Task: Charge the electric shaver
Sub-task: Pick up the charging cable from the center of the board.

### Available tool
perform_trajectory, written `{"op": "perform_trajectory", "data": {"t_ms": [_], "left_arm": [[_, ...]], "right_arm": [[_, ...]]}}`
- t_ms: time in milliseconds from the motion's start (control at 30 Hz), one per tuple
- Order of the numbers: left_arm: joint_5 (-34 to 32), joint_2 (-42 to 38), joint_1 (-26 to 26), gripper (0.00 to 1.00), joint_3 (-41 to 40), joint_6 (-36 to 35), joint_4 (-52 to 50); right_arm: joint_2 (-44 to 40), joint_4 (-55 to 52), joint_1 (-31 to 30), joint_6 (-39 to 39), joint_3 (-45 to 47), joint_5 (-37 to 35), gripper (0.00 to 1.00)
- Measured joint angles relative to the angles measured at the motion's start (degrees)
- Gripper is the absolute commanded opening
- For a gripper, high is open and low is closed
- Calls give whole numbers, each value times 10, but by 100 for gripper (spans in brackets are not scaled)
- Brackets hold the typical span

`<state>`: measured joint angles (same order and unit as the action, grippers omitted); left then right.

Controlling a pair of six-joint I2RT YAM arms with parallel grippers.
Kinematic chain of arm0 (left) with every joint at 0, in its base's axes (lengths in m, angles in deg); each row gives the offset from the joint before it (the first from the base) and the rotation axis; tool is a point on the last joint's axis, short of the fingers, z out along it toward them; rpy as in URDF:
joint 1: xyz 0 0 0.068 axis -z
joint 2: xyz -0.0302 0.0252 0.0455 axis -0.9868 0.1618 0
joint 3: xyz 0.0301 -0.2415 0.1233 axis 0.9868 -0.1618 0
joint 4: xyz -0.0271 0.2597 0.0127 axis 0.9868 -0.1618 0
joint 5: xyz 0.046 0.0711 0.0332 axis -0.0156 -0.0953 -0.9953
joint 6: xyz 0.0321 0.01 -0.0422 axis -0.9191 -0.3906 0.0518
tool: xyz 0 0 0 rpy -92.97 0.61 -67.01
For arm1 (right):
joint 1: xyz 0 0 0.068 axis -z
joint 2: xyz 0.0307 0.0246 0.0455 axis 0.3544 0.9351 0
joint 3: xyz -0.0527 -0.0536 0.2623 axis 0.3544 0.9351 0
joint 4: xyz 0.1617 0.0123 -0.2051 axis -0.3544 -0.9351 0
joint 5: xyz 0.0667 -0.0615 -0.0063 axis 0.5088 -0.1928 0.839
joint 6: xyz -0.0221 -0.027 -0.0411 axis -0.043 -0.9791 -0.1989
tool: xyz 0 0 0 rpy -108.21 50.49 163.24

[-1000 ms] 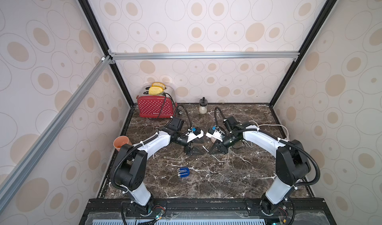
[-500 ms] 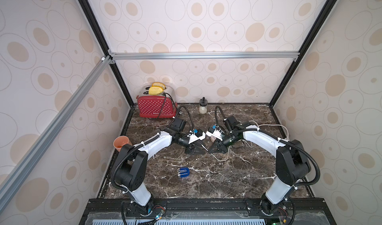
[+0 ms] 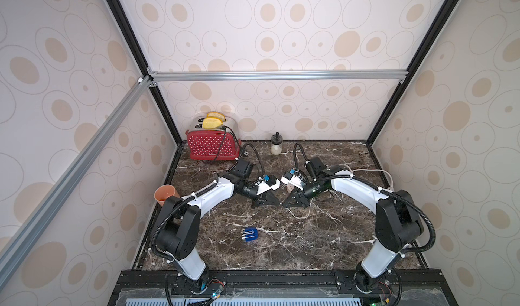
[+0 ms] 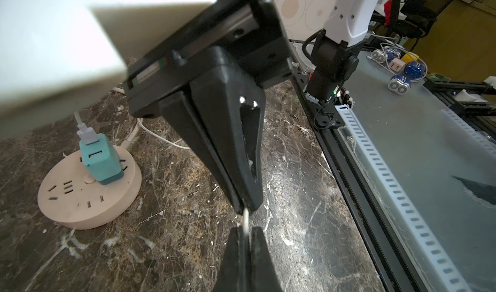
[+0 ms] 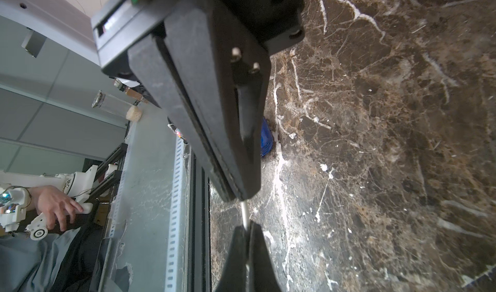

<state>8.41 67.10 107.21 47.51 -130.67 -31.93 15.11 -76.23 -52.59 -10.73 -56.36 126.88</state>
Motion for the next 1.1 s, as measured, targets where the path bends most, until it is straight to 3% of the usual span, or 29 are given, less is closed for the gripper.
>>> {"op": "perform_trajectory", "data": {"t_ms": [67,233,300,467,667,800,900,933,967,1033,1100], "left_arm": [[-5,0,0,0,5,0,-7],[-7,0,0,0,16,1,-32],[-6,2,0,0,22,3,-40],[-2,9,0,0,33,14,-48],[7,12,0,0,37,30,-52],[11,15,0,0,42,41,-54],[11,15,0,0,43,47,-54],[6,15,0,4,43,49,-52],[0,15,-1,10,44,50,-50],[-5,15,-3,36,44,55,-53],[-7,14,-1,47,44,59,-60]], "right_arm": [[-1,5,0,4,1,0,3],[-36,50,1,31,43,-38,38],[-67,86,1,42,78,-61,43],[-142,178,-2,88,150,-107,50],[-148,239,-28,102,151,-157,54],[-142,264,-50,104,151,-174,48],[-133,273,-57,105,151,-178,9],[-132,272,-58,106,151,-175,0],[-132,269,-60,105,151,-169,0],[-132,269,-62,102,151,-167,0],[-132,261,-60,97,150,-167,0]]}}
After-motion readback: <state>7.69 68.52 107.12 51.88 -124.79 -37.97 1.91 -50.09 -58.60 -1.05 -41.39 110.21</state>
